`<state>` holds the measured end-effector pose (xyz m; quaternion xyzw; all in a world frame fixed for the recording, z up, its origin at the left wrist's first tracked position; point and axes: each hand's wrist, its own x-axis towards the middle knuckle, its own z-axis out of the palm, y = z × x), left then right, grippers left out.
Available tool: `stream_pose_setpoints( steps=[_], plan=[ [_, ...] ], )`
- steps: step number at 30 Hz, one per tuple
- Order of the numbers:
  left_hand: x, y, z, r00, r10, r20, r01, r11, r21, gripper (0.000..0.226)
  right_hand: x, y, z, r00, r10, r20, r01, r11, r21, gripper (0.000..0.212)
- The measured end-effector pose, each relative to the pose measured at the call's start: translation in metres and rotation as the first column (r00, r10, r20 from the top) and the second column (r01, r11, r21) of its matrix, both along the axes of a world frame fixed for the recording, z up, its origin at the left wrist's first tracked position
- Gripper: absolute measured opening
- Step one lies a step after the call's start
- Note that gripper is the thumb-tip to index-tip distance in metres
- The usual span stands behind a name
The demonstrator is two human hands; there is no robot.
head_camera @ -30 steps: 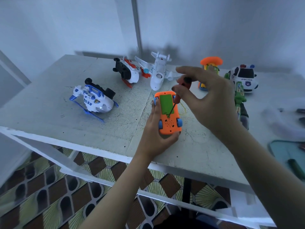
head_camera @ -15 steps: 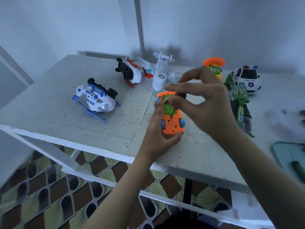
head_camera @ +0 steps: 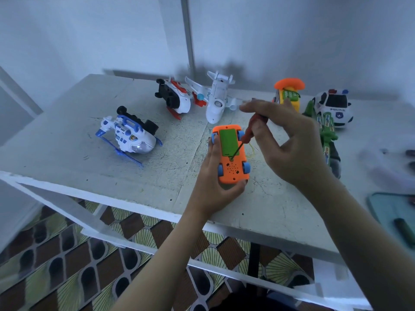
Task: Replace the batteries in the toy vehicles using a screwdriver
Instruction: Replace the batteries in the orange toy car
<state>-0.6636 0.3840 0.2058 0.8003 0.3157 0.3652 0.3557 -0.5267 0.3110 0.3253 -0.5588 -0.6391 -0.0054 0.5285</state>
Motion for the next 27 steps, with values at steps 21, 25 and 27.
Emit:
stream_pose_setpoints(
  steps=[21,25,27],
  plan=[
    [0.0,0.002,-0.004,0.999,-0.022,0.024,0.022,0.999,-0.03,0.103,0.022,0.002,0.009,0.989,0.043,-0.14,-0.057,0.993,-0.103,0.03],
    [0.001,0.002,-0.003,1.0,-0.012,0.018,0.013,1.0,-0.026,0.103,0.022,0.006,0.011,0.992,0.006,-0.123,-0.013,0.998,-0.061,0.021],
    [0.001,0.002,-0.003,1.0,-0.001,0.011,0.001,1.0,-0.019,0.103,0.019,0.006,0.011,0.994,-0.012,-0.105,0.009,0.999,-0.037,0.021]
  ],
)
